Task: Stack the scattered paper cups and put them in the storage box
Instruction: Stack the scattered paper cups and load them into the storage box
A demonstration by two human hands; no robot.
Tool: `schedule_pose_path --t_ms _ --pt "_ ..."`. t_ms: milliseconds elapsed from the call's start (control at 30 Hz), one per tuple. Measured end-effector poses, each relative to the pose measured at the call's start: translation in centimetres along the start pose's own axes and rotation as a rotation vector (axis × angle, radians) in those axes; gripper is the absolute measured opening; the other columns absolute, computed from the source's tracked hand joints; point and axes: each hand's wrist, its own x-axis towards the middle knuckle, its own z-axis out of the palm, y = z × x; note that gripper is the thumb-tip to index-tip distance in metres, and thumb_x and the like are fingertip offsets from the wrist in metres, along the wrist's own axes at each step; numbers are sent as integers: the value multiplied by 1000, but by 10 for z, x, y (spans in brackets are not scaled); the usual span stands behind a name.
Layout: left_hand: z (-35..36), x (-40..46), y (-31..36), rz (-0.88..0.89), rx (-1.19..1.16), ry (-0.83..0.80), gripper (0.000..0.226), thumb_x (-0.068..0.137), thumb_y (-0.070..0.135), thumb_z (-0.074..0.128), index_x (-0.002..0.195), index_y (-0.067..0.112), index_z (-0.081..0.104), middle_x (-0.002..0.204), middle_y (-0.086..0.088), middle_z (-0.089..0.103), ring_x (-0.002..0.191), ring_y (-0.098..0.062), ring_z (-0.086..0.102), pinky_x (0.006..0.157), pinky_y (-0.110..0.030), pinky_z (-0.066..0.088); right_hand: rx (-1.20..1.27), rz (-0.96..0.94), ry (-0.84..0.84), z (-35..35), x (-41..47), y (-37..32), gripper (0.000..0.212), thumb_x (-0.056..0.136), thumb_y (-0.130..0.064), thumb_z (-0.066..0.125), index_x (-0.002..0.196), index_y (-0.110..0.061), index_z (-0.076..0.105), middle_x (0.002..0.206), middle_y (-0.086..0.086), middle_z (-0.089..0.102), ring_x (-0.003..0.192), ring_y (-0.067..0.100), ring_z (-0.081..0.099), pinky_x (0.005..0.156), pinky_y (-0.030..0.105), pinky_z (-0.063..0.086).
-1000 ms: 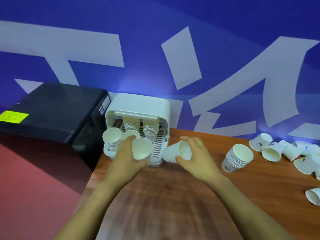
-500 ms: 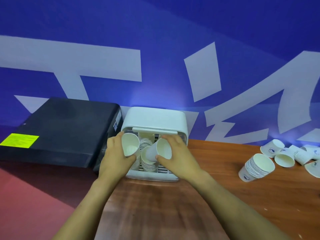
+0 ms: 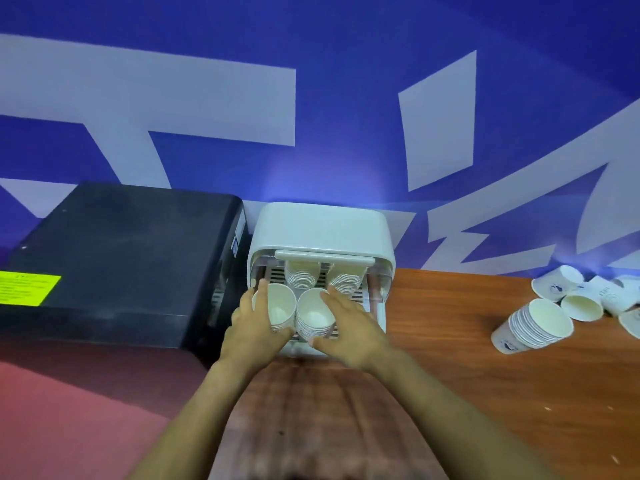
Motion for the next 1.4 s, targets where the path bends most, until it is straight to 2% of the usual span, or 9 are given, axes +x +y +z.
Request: schedule_pose_path --t_ms 133,267,333,533,767,900,1033,1233,1400 --pt "2 5 -3 -22 14 -21 103 78 43 69 152 25 -1 155 -4 12 133 -36 30 104 -47 38 40 -14 23 3 0 3 86 82 -48 65 150 -32 15 160 -10 6 146 15 17 116 36 24" --pt "-4 1 2 -35 27 -41 100 81 43 67 152 29 -3 157 -6 4 138 -36 22 108 -47 32 23 -9 -28 -1 -10 6 87 82 -49 64 150 -38 12 161 -9 2 146 17 13 116 44 21" --pt "-8 -8 5 -7 32 -16 96 83 41 65 152 32 -1 157 -6 3 139 -34 20 108 -47 31 35 12 -32 -5 -20 12 84 82 -49 63 149 -38 14 160 -5 8 146 19 14 116 46 22" --pt "1 -44 30 182 -41 122 68 85 35 64 144 27 32 149 -1 28 134 -25 31 107 -41 34 29 91 -89 -19 -57 37 68 86 -37 63 146 -25 32 148 3 33 133 20 38 110 32 33" --pt "36 -83 80 285 -4 18 49 89 32 58 136 24 44 133 2 53 121 -17 50 96 -32 43 31 60 -91 -42 -99 70 50 87 -34 63 134 -21 50 134 2 51 124 18 48 100 24 36" --pt "68 -103 128 300 -12 -22 41 88 32 59 128 27 50 122 6 59 111 -12 56 88 -26 43 42 72 -77 -61 -140 119 48 87 -36 62 132 -21 51 135 0 53 123 13 49 101 23 36" --pt "115 -125 190 307 9 -52 39 87 33 61 124 26 53 115 6 61 104 -14 57 87 -27 44 64 103 -15 -84 -192 189 46 85 -40 62 128 -25 54 132 -4 55 118 11 52 100 28 42" --pt "192 -158 266 343 -4 -137 35 85 36 63 119 27 56 107 9 60 99 -15 59 87 -30 48 116 184 80 -111 -257 283 36 86 -35 63 120 -24 58 106 -7 59 87 6 53 87 26 47" --pt "235 -176 288 318 14 -269 34 85 34 62 118 26 56 100 13 55 99 -17 60 89 -33 48 134 251 59 -118 -285 328 33 85 -37 63 117 -27 59 103 -9 59 87 10 56 90 33 48"
